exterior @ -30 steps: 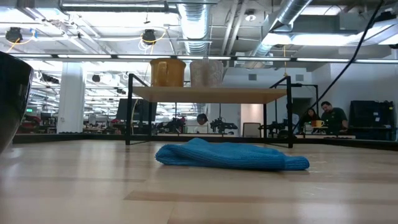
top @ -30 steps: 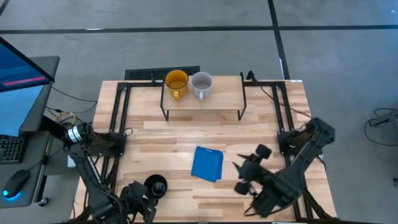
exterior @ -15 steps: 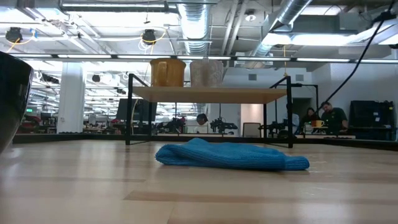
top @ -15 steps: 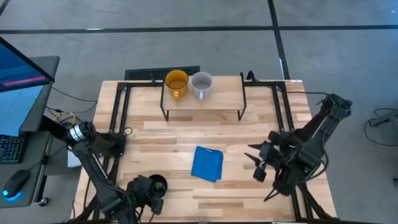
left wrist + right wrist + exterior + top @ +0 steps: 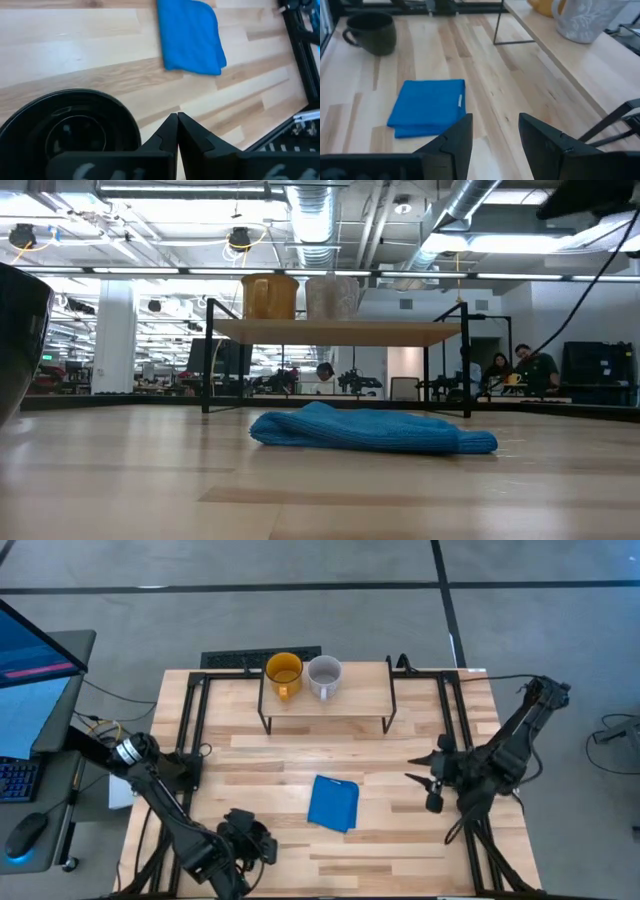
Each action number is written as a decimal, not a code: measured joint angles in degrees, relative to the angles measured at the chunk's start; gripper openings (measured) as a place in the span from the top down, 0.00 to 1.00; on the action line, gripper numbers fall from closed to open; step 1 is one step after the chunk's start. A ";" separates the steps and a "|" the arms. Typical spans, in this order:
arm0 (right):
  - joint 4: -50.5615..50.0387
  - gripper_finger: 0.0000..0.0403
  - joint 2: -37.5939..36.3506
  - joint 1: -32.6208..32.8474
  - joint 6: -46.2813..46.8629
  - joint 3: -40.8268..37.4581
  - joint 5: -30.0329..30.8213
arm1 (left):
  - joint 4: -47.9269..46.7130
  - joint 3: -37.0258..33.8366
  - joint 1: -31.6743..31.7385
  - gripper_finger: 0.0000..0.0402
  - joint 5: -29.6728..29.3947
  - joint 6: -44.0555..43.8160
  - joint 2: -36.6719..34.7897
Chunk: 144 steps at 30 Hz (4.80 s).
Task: Stack small to large cups/mugs on shelf
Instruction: Put the black mug on the shelf
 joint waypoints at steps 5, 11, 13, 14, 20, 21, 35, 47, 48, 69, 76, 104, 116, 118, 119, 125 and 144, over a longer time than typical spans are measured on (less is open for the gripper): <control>7.13 0.55 -9.07 -2.40 -7.99 -6.59 -4.91 | 0.08 0.00 0.94 1.00 -1.31 -1.31 0.00; 13.90 0.55 -18.10 -7.34 -17.71 -12.37 -12.30 | 0.08 0.00 2.23 1.00 -1.35 -1.32 0.00; 15.07 0.55 -20.22 -9.15 -19.82 -13.49 -14.64 | 0.08 0.00 2.64 1.00 -1.44 -1.32 0.00; 15.41 0.55 -21.32 -10.05 -20.58 -14.14 -15.65 | 0.08 0.00 2.84 1.00 -1.46 -1.30 0.00; 15.86 0.55 -28.13 -14.99 -22.93 -18.05 -19.38 | 0.06 0.00 3.82 1.00 -1.46 -1.23 0.00; 15.94 0.55 -29.27 -15.69 -23.11 -18.64 -19.58 | 0.06 0.00 3.92 1.00 -1.47 -1.23 0.00; 16.69 0.55 -39.86 -20.77 -21.59 -20.89 -23.10 | -0.11 0.00 4.03 1.00 -1.46 -1.43 0.00; 30.99 0.55 -41.28 -20.69 -21.39 -31.43 -27.99 | -0.18 0.00 4.03 1.00 -1.66 -1.19 0.00; 32.36 0.55 -41.27 -20.67 -22.15 -32.28 -30.28 | -0.18 0.00 4.03 1.00 -1.68 -1.17 0.00; 35.76 0.55 -45.00 -20.72 -24.47 -37.45 -27.71 | -0.12 -0.02 4.03 1.00 -1.66 -0.58 0.00; 35.61 0.55 -46.09 -20.72 -24.63 -37.42 -22.16 | -0.05 -0.02 4.03 1.00 0.14 0.95 -0.01; 35.14 0.55 -46.06 -20.72 -24.61 -37.40 -22.23 | 2.31 -0.02 4.03 0.74 8.38 2.83 -0.02; 35.11 0.55 -46.04 -20.72 -24.59 -37.38 -22.23 | 4.39 5.16 0.87 0.57 3.11 3.37 -0.07; 35.11 0.55 -46.04 -20.72 -24.60 -37.38 -22.23 | 2.71 6.92 0.54 0.57 2.19 3.35 -0.07; 35.11 0.55 -46.04 -20.72 -24.59 -37.38 -22.23 | 1.74 7.61 0.46 0.57 2.28 3.29 -0.07; 35.11 0.55 -46.04 -20.72 -24.59 -37.38 -22.23 | -1.32 9.49 0.36 0.57 4.87 2.06 -0.07; 34.68 0.55 -46.04 -20.72 -24.61 -37.36 -21.57 | 3.10 9.60 -2.85 0.57 28.79 -5.84 -0.07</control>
